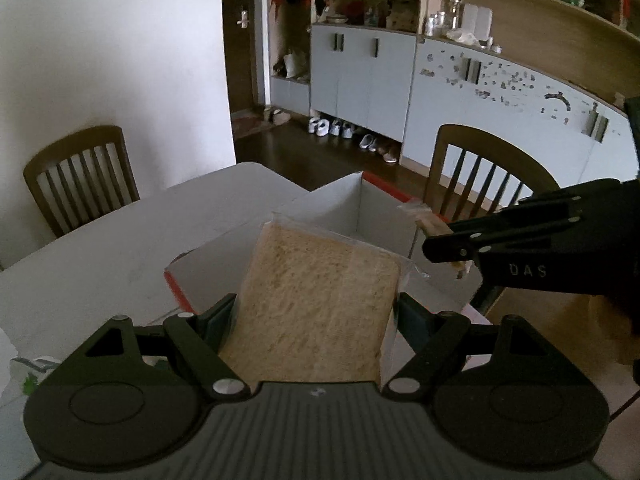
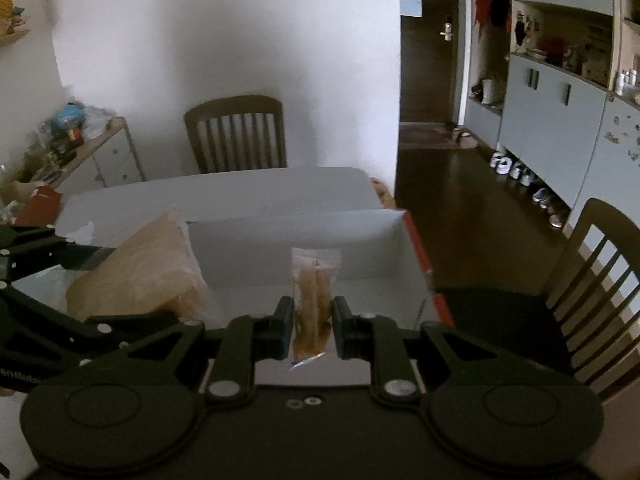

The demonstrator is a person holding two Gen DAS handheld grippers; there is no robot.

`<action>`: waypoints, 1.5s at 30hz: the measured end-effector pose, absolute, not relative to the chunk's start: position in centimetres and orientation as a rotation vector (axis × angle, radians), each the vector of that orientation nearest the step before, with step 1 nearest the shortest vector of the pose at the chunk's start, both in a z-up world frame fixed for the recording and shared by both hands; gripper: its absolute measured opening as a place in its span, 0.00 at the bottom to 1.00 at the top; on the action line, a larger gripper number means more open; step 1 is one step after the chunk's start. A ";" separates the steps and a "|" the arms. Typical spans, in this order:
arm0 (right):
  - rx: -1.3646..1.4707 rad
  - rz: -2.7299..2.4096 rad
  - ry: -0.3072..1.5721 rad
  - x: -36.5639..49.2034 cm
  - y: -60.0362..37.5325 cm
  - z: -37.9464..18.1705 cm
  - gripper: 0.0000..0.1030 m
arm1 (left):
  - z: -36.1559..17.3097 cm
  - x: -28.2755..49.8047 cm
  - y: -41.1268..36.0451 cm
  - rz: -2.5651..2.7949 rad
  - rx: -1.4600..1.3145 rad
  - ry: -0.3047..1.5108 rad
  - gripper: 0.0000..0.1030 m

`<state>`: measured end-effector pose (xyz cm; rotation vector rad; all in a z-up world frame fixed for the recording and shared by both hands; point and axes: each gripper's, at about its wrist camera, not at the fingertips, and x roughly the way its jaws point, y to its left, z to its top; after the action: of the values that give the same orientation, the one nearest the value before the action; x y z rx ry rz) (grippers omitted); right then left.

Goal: Organize objects
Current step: 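Carry the bread in the left tool and the snack stick in the right tool into the red box, then open the right tool to drop the snack stick while the left tool releases the bread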

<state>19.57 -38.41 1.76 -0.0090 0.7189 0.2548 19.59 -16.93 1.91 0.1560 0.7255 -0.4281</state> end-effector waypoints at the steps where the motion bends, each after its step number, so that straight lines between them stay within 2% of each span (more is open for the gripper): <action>1: -0.014 0.253 0.728 20.1 -38.7 1.6 0.19 | 1.8 20.2 -17.3 -0.421 0.151 0.739 0.81; 14: -0.118 0.275 0.878 24.8 -38.3 -3.2 0.19 | -2.9 28.2 -20.3 -0.297 0.129 0.959 0.81; 23: -0.157 0.319 1.020 27.1 -37.5 -6.6 0.19 | -6.8 31.0 -21.5 -0.271 0.129 1.087 0.80; 35: -0.230 0.313 1.116 28.0 -35.5 -9.4 0.19 | -10.2 33.1 -22.0 -0.262 0.141 1.217 0.80; 45: -0.218 0.332 1.122 27.8 -36.1 -9.1 0.31 | -11.1 33.7 -21.9 -0.251 0.101 1.280 0.81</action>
<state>27.80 -36.05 -9.12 -0.2178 1.1223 0.3322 33.74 -21.88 -11.14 0.1005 1.2800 -0.2512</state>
